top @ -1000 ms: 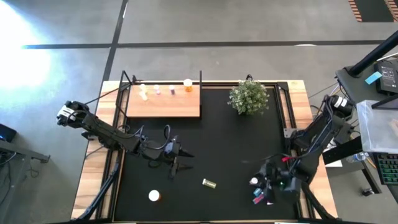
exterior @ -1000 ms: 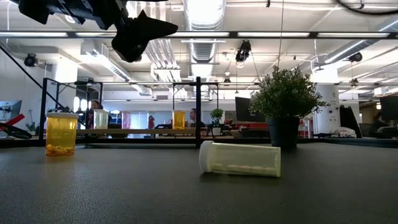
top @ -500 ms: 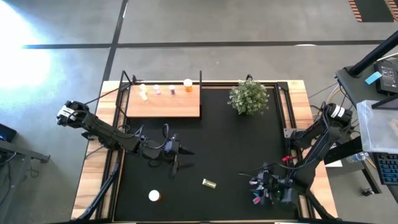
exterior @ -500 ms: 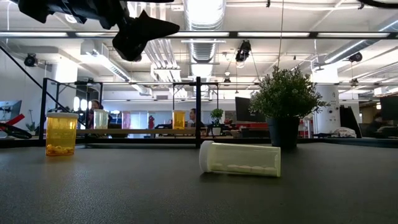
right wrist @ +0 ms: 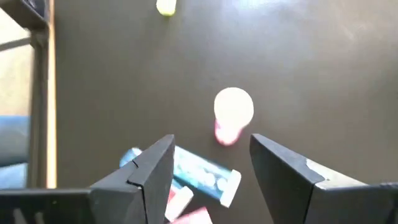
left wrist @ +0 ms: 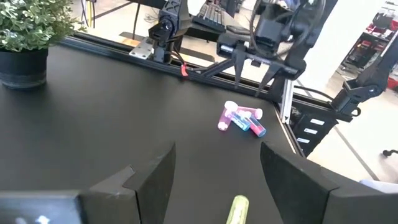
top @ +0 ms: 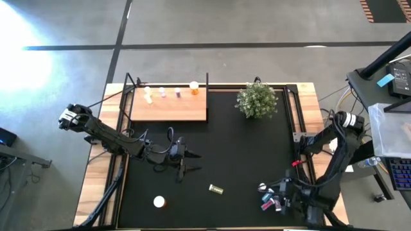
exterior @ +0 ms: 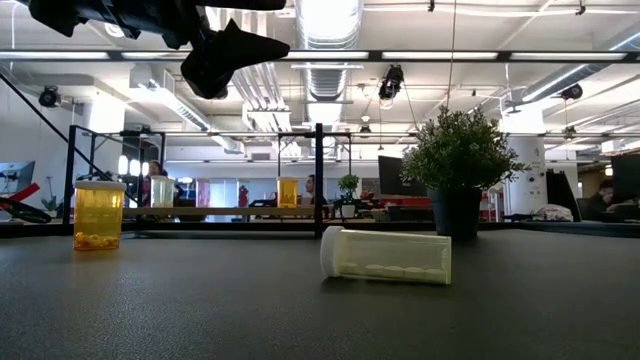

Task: Pick and place medicine bottles onto shelf by color
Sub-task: Put the top pink medicine bottle on the shelf aligned with the other pink medicine bottle

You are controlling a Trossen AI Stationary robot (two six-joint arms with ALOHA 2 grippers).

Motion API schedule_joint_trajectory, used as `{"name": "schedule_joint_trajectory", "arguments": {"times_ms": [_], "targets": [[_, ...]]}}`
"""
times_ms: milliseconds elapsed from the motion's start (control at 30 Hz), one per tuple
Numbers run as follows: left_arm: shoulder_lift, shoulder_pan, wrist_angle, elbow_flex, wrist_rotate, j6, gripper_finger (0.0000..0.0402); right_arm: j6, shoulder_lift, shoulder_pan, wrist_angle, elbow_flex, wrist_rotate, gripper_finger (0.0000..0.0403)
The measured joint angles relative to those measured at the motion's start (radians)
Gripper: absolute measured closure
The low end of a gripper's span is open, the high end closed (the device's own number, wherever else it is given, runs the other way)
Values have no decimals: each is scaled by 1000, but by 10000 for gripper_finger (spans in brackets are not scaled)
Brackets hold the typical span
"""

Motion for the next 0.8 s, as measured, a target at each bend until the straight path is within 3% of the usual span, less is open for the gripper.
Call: {"name": "schedule_joint_trajectory", "arguments": {"times_ms": [167, 800], "targets": [[0, 0, 0, 0, 0, 0, 182, 116, 85, 24, -25, -18, 6, 204], [0, 0, 8, 0, 0, -2, 182, 196, 257, 21, -32, -31, 159, 204]]}}
